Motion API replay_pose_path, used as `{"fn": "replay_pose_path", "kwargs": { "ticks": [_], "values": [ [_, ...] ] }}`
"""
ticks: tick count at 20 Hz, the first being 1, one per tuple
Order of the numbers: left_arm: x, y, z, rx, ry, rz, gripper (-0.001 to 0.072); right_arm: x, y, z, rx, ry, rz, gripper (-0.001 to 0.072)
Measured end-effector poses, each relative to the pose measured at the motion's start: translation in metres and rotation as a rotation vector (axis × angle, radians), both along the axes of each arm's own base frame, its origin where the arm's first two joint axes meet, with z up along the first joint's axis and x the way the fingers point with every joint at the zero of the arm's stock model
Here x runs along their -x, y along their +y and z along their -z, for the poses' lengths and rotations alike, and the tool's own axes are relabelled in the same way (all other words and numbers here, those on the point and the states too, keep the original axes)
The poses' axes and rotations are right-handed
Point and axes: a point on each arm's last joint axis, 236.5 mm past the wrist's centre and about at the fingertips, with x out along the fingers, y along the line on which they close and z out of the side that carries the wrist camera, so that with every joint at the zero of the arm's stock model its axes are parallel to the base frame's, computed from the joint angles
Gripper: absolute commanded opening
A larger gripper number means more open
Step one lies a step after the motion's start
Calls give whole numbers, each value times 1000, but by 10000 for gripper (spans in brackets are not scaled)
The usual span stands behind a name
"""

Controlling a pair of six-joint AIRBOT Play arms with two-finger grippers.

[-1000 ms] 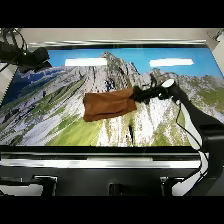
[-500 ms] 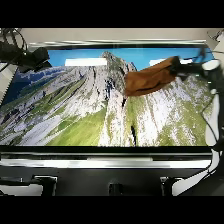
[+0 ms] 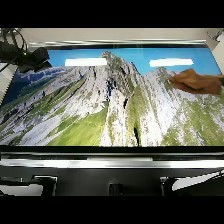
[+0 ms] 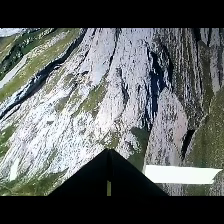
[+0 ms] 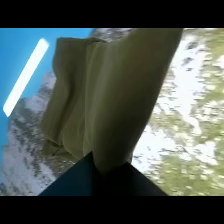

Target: Fold the clothes and pants, and hang the long-sleeved shirts on hangers.

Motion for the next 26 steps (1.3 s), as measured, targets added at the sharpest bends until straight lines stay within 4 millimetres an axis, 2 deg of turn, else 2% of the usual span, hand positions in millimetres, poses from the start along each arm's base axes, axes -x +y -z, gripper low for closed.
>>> {"fn": "replay_pose_path", "kwargs": {
  "ticks": [2, 5, 8, 11, 15, 19, 23, 25, 26],
  "values": [
    [0, 0, 0, 0, 0, 0, 18, 43, -34, 14, -4, 105, 72, 29],
    [0, 0, 0, 0, 0, 0, 18, 116, -63, 40, -27, 324, 157, 29],
    [0, 0, 0, 0, 0, 1, 18, 178, -71, 57, -46, 545, 205, 29],
    [0, -1, 0, 0, 0, 1, 18, 222, -64, 70, -93, 714, 239, 29],
    [0, -1, 0, 1, 0, 2, 18, 265, -43, 87, -173, 898, 254, 29],
    [0, -2, 0, 1, 0, 4, 18, 297, -28, 97, -204, 1021, 264, 30],
    [0, -2, 0, 1, 1, 4, 18, 315, -23, 101, -203, 1087, 270, 53],
    [0, -2, 0, 1, 0, 4, 18, 320, -21, 101, -206, 1110, 272, 289],
    [0, -2, 0, 1, 0, 4, 18, 324, -20, 100, -207, 1126, 275, 324]
  ]
}}
